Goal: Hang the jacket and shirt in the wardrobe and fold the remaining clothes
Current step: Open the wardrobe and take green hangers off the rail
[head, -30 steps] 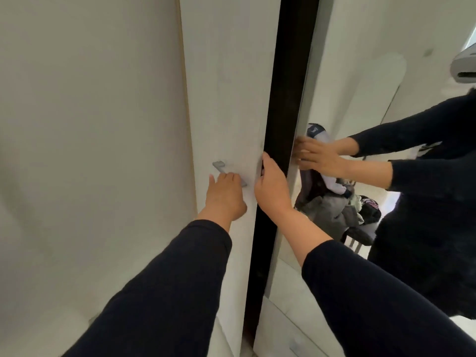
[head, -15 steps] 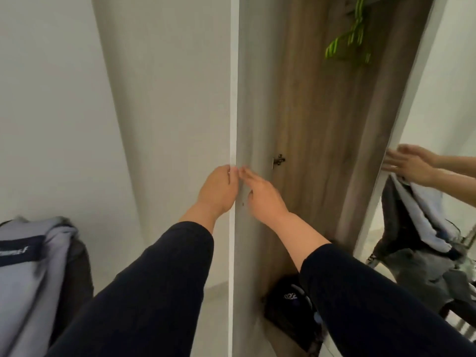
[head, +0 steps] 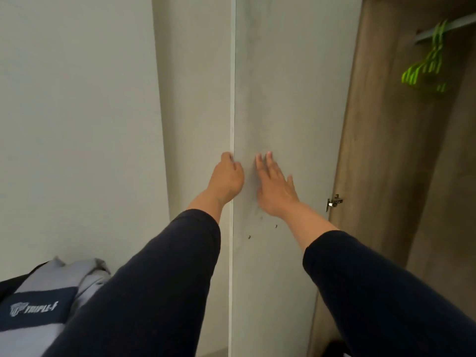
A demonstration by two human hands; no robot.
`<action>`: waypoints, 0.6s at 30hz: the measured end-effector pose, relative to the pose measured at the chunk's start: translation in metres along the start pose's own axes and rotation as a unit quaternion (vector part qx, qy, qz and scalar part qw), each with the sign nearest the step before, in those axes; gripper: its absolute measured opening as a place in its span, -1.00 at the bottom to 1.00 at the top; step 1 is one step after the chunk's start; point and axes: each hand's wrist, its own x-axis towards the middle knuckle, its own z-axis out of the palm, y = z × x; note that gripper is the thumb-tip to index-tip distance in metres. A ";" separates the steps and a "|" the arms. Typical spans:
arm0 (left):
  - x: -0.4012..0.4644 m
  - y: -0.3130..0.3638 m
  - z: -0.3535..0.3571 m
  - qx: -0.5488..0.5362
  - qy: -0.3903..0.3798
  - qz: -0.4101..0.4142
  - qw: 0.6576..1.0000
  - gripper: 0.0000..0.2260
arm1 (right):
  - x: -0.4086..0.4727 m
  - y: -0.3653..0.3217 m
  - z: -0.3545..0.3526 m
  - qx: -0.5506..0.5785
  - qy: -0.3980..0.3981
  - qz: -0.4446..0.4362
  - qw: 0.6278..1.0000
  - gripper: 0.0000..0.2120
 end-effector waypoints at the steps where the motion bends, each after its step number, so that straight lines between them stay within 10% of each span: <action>1: 0.011 -0.008 -0.003 0.003 -0.001 -0.006 1.000 -0.84 | 0.010 -0.001 0.003 -0.015 0.003 0.002 1.000 -0.24; 18: 0.093 -0.067 -0.006 0.006 0.009 -0.044 0.999 -0.70 | 0.087 -0.006 0.055 -0.081 0.023 0.003 0.996 -0.30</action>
